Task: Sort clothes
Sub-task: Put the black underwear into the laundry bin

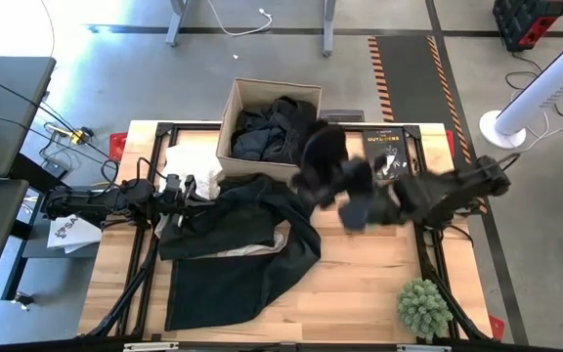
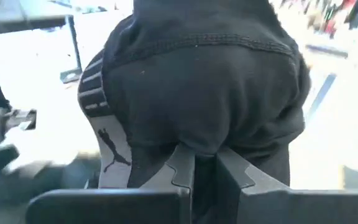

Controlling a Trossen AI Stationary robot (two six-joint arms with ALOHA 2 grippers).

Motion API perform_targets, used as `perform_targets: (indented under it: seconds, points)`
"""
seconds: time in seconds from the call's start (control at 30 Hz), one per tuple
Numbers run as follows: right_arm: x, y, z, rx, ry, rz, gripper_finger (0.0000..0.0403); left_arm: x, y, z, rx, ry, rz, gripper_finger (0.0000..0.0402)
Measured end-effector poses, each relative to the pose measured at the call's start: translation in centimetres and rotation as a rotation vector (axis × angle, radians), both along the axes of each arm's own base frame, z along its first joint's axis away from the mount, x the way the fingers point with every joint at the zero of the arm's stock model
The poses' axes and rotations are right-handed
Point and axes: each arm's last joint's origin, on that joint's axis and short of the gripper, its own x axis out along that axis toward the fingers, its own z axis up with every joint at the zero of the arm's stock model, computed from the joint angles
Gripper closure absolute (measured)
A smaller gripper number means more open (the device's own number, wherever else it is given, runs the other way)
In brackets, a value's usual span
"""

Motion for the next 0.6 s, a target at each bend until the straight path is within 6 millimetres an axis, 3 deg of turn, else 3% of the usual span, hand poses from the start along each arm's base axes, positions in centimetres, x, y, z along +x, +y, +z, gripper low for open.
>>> perform_targets:
  seconds: [0.13, 0.3, 0.43, 0.6]
  points:
    - [2.1, -4.7, 4.5, -0.098, 0.019, 0.058, 0.0382, 0.0, 0.0, 0.0, 0.0, 0.0, 0.0, 0.0394]
    - [3.6, -11.6, 6.7, -0.152, -0.112, 0.201, 0.0381, 0.0, 0.0, 0.0, 0.0, 0.0, 0.002, 0.0394]
    - [5.1, -16.6, 5.2, -0.097, -0.149, 0.237, 0.038, 0.0, 0.0, 0.0, 0.0, 0.0, 0.003, 0.0394]
    - [8.7, -21.0, 0.1, 0.036, -0.078, 0.261, 0.0379, 0.0, 0.0, 0.0, 0.0, 0.001, 0.005, 0.0394]
